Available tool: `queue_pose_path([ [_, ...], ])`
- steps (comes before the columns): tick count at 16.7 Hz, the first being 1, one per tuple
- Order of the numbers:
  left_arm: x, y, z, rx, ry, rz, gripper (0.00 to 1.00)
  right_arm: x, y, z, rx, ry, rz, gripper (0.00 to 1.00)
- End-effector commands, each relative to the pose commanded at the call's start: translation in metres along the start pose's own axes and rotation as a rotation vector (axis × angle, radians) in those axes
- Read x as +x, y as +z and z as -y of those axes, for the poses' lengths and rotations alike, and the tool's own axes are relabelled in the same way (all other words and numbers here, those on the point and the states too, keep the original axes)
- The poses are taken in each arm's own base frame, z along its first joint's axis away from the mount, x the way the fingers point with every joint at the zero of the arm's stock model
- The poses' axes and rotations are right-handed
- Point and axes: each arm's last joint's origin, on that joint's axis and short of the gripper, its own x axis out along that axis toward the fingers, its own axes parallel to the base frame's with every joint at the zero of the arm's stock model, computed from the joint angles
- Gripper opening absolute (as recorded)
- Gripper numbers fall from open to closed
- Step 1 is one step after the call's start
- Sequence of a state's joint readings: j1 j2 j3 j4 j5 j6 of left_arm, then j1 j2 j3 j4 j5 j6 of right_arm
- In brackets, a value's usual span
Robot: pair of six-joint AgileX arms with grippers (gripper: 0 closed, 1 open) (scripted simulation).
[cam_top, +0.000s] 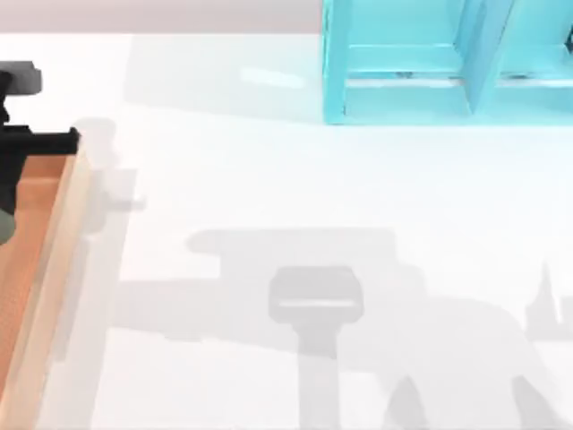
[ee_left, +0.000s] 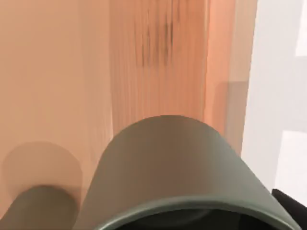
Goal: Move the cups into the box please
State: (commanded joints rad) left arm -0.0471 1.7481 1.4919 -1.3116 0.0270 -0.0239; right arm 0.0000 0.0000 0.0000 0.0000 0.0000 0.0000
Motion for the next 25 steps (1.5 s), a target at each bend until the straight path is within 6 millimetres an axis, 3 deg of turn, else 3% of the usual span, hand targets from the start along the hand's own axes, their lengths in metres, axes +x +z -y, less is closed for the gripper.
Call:
queue_pose_path([
  [3,-0.015,-0.006,-0.055,0.000,-0.013,0.028,0.00,0.000,0.000,0.000,0.000,0.000,0.000,1.00],
  [6,-0.026,-0.014,-0.079,0.000,-0.017,0.056,0.00,0.000,0.000,0.000,0.000,0.000,0.000,1.00],
  [12,-0.020,-0.013,-0.080,0.010,-0.014,0.054,0.00,0.000,0.000,0.000,0.000,0.000,0.000,1.00],
  [19,0.034,-0.012,-0.089,0.002,-0.017,0.061,0.00,0.000,0.000,0.000,0.000,0.000,0.000,1.00],
  [24,0.038,-0.013,-0.090,0.000,-0.018,0.059,0.00,0.000,0.000,0.000,0.000,0.000,0.000,1.00],
  [25,0.038,-0.013,-0.090,0.000,-0.018,0.059,0.08,0.000,0.000,0.000,0.000,0.000,0.000,1.00],
])
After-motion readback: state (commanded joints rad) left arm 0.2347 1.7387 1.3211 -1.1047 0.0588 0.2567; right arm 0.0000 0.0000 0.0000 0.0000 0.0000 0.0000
